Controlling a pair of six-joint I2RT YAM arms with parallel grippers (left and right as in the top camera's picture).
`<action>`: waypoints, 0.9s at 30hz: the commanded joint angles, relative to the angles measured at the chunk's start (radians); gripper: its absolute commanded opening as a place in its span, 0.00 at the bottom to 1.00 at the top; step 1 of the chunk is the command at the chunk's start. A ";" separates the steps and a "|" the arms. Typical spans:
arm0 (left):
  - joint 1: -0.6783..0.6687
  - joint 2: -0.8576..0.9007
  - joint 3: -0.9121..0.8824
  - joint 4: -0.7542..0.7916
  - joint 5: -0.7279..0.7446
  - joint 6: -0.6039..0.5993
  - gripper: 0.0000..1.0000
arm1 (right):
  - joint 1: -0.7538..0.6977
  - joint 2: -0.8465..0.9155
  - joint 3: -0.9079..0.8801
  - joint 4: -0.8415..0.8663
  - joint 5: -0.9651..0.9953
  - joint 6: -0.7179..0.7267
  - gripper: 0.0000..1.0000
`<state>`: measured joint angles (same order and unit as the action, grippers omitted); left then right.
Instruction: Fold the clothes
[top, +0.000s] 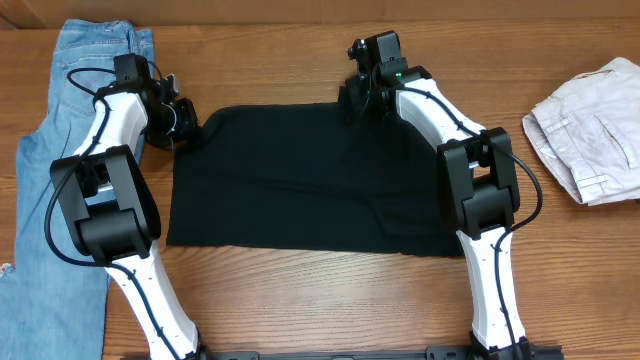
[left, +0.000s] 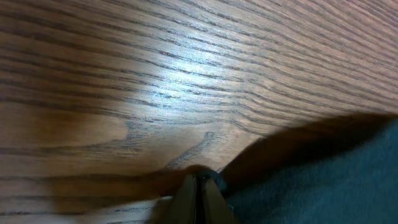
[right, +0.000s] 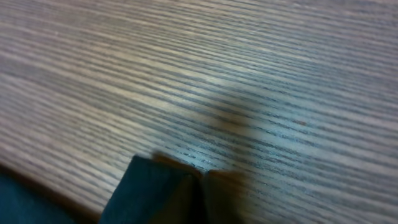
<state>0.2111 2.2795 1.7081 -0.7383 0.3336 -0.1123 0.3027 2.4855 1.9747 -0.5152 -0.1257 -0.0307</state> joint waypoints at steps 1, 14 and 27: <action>-0.009 0.001 -0.021 -0.016 -0.018 -0.007 0.04 | 0.006 0.038 0.009 -0.010 0.009 0.011 0.04; -0.009 -0.208 0.047 -0.048 -0.018 -0.007 0.04 | -0.043 -0.311 0.011 -0.068 0.296 0.069 0.04; -0.009 -0.332 0.047 -0.218 -0.027 0.001 0.04 | -0.073 -0.464 0.011 -0.352 0.335 0.068 0.04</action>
<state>0.1959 1.9598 1.7401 -0.9310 0.3336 -0.1123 0.2512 2.0262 1.9759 -0.8371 0.1642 0.0307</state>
